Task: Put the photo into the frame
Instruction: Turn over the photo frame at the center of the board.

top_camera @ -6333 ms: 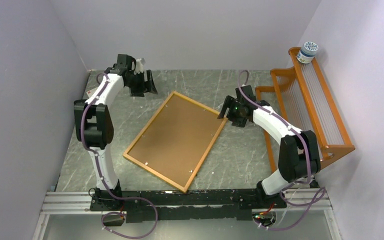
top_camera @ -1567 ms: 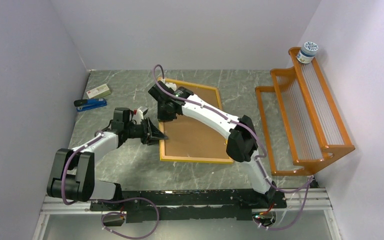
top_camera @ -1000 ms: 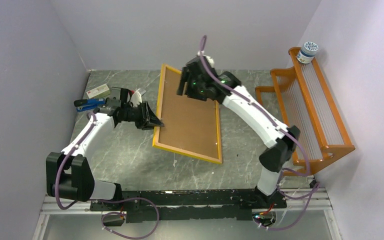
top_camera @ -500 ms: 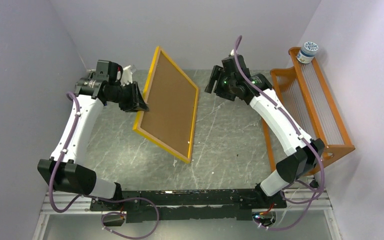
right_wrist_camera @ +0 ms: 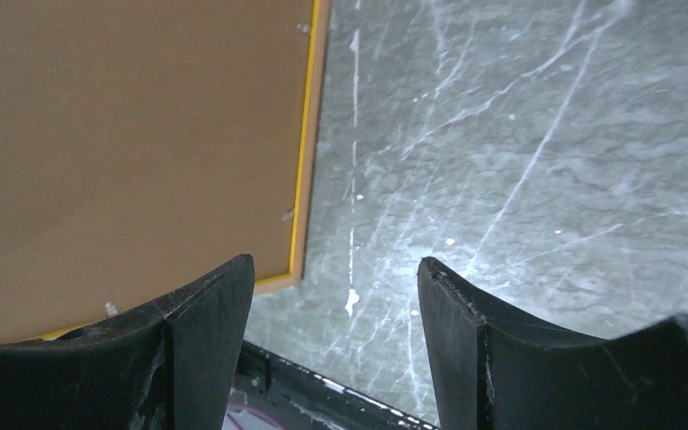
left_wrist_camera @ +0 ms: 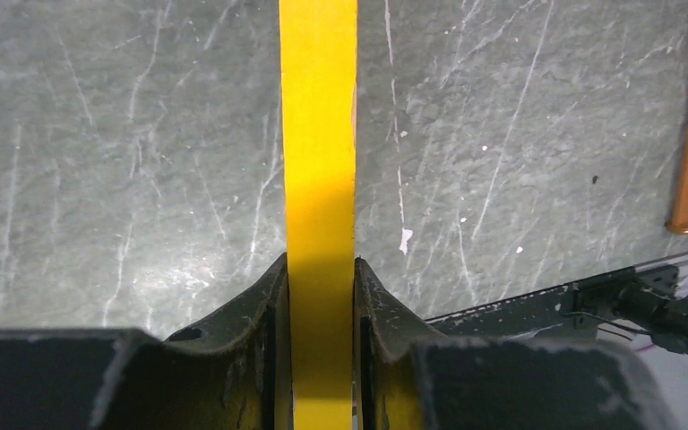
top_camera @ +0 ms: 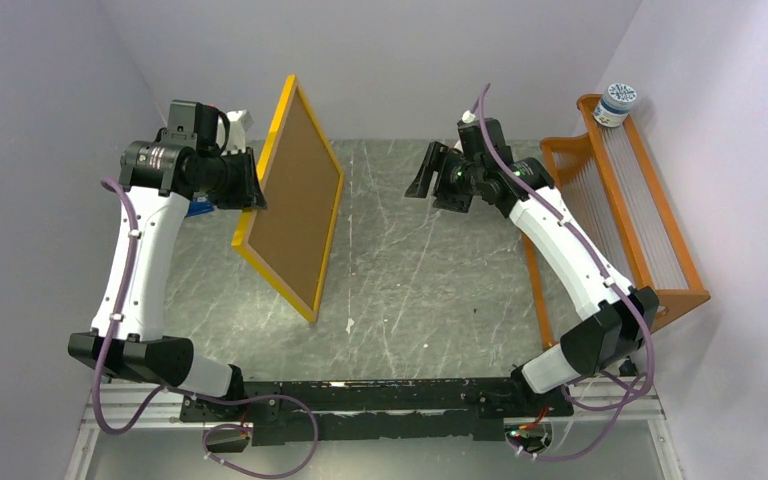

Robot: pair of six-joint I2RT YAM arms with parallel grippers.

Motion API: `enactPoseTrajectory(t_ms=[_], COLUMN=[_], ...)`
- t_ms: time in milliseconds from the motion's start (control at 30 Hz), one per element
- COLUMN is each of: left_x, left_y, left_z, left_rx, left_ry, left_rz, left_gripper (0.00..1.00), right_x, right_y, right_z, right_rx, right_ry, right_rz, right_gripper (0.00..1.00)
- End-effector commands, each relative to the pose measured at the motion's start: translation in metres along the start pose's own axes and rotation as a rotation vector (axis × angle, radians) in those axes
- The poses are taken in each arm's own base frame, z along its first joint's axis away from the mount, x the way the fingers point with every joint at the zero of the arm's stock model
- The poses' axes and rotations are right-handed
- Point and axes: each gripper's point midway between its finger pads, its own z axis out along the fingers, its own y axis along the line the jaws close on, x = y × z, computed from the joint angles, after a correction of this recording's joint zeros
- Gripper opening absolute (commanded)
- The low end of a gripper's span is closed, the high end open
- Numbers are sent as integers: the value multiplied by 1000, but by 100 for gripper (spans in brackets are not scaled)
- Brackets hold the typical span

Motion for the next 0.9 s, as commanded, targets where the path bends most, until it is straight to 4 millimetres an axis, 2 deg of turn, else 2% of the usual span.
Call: enactPoseTrajectory(t_ms=[0,267,333,467,567,700,867], left_x=[-36,-45,-42,-33,-29,-20,3], left_y=[2,-16,-26,-39,-41,-54,-74], left_z=[-17,-22,-25,-15,-11,-6,1], left_rx=[-23,-54,-52,-37,-62,-35,74], left_ry=[-151,-189,-188,-162,-157,-135,-54], left_rz=[107,153,169,189,196,223,283], left_gripper=[2,3,2,2,3,11,32], right_x=[-6,-2,-3,-6,-8,-13,-15], right_y=[29,52,61,78,93,118,152], right_z=[-9,0,2,11,15,15,12], right_rx=[-150,-276,-319,-367,-402,-468,-546], right_ry=[-16,12,16,41,55,51,51], right_rz=[14,106,133,173,195,205,164], right_gripper=[70,70,70,73,75,81,89])
